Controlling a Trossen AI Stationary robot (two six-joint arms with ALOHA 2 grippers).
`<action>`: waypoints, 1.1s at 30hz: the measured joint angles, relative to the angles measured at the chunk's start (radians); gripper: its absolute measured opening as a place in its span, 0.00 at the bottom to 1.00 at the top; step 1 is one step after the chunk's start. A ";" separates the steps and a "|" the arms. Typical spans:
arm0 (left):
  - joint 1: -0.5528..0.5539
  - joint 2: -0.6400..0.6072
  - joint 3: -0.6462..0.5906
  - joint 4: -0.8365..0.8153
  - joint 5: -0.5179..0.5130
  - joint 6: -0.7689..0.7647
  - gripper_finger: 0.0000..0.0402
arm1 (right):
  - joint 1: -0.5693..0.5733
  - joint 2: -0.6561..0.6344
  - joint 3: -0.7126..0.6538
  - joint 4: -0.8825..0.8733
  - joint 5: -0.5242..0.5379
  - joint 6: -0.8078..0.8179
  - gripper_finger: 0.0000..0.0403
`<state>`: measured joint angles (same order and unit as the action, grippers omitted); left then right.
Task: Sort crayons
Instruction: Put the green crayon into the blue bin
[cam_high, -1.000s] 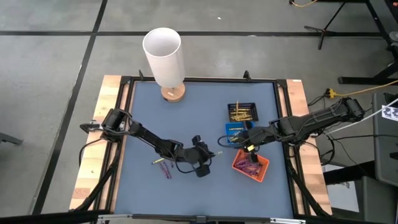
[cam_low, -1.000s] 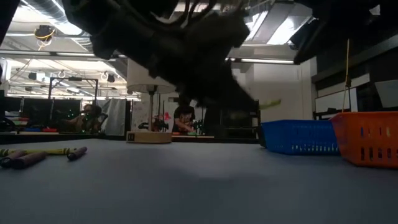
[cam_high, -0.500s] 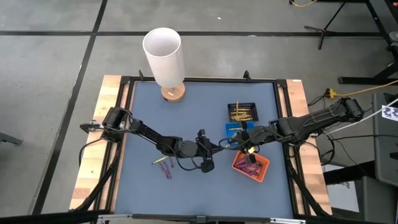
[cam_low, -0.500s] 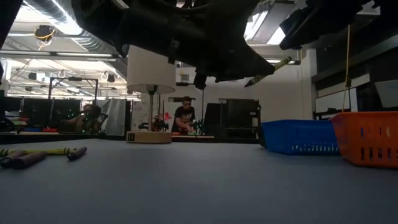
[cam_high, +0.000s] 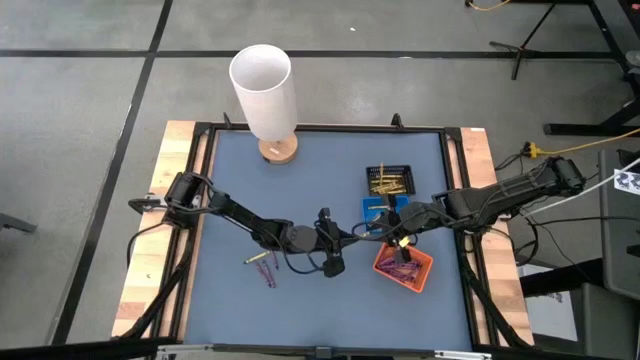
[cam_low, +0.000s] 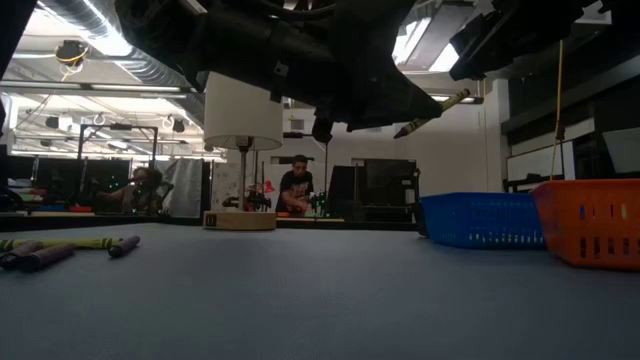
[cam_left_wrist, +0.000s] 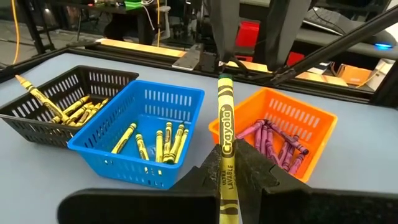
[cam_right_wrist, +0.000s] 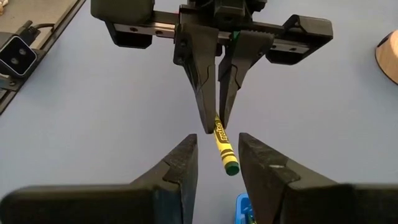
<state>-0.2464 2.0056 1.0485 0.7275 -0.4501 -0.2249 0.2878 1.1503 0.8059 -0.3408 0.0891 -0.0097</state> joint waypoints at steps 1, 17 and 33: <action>0.000 0.000 0.000 0.001 0.000 0.000 0.03 | 0.000 0.000 0.000 0.000 0.000 0.000 0.29; -0.002 0.000 0.001 0.047 0.056 0.001 0.03 | 0.000 0.000 0.000 0.000 0.001 0.000 0.29; -0.003 -0.002 0.002 0.135 0.052 0.079 0.03 | 0.000 0.000 0.000 0.000 -0.002 0.000 0.29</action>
<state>-0.2493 2.0037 1.0500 0.8623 -0.3980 -0.1459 0.2878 1.1503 0.8059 -0.3408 0.0869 -0.0093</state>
